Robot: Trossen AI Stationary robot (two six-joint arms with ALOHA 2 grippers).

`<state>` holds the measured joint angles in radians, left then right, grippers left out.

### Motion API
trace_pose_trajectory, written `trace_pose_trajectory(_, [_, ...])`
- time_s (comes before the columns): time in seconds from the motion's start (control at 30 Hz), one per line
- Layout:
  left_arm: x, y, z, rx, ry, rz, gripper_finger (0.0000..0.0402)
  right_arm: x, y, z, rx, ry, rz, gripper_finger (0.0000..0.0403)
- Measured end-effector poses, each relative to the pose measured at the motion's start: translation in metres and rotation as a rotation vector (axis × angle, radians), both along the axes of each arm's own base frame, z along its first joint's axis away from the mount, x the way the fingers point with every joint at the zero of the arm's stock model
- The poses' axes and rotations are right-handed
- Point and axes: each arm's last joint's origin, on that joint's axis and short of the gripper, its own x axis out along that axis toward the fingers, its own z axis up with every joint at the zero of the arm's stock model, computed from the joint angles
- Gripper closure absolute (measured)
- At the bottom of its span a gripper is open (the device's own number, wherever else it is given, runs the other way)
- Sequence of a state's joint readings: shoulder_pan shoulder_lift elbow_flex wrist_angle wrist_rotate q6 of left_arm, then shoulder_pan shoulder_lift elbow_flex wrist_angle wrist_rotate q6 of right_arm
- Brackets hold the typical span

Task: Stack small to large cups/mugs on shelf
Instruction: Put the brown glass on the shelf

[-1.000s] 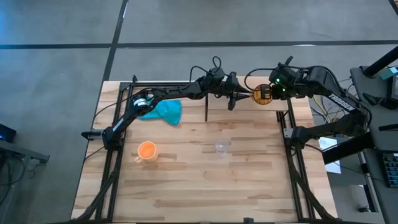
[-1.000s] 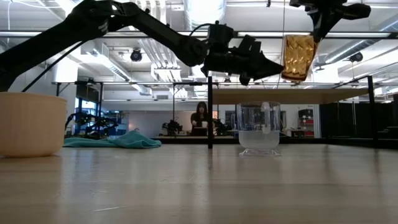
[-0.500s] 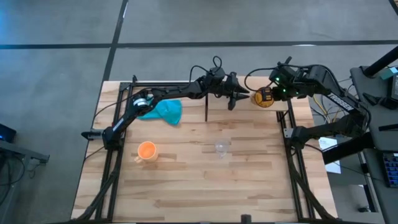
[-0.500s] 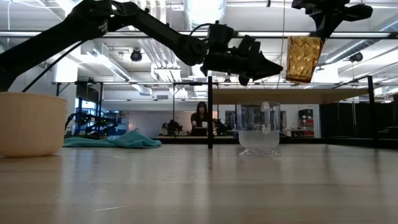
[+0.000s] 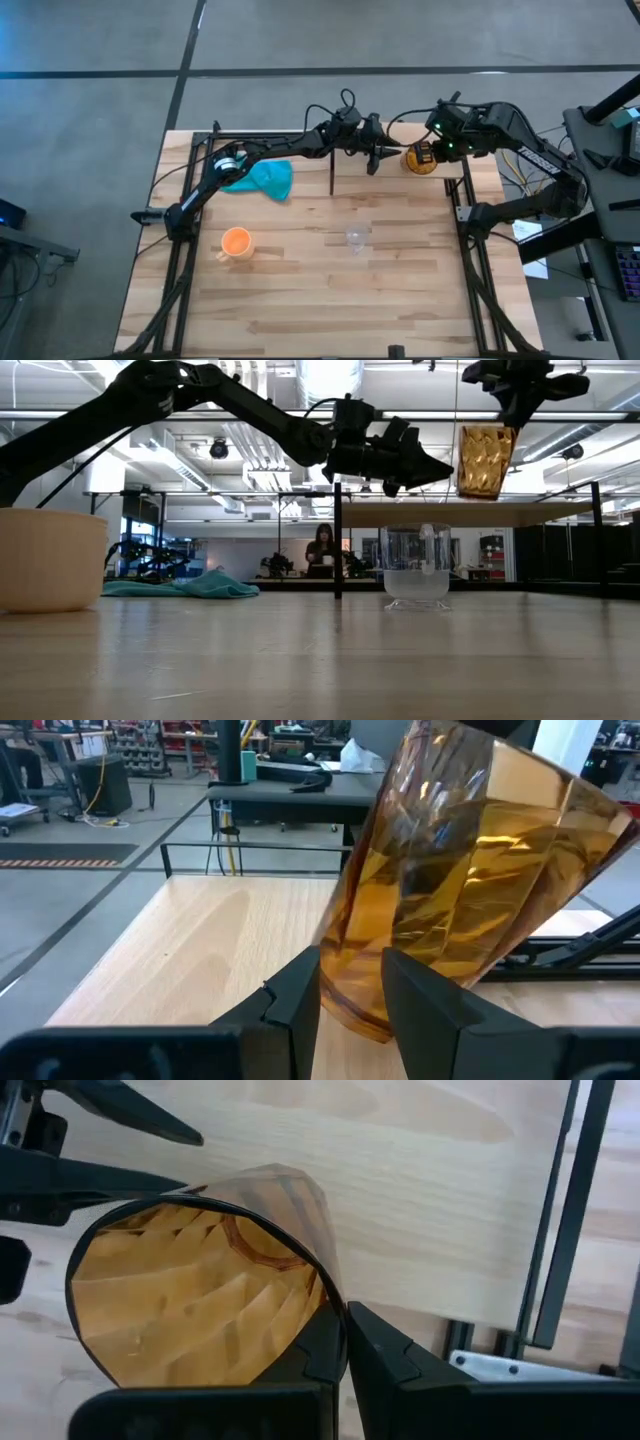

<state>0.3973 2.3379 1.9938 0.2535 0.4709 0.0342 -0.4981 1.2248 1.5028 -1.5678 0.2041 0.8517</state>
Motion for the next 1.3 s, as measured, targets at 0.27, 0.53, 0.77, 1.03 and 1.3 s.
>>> trace_pose_trajectory(0.27, [0.0,-0.001,0.0,-0.004,0.003,-0.004,0.0306,0.007,-0.011,-0.004,-0.006,0.021,-0.006,0.0394])
trace_pose_trajectory(0.53, [0.0,-0.002,-0.003,-0.01,0.014,-0.013,0.0306,0.007,-0.017,0.004,-0.038,-0.025,-0.014,0.0394])
trace_pose_trajectory(0.77, [0.001,-0.003,-0.002,-0.01,0.014,-0.022,0.0306,0.008,-0.02,0.007,-0.052,-0.039,-0.006,0.0384])
trace_pose_trajectory(1.03, [0.001,-0.004,-0.003,-0.012,0.017,-0.023,0.0306,0.016,-0.026,0.0,-0.035,0.007,0.015,0.038])
trace_pose_trajectory(1.3, [0.0,-0.002,-0.002,-0.01,0.015,-0.019,0.0306,0.023,-0.031,-0.006,-0.046,0.082,0.075,0.0367])
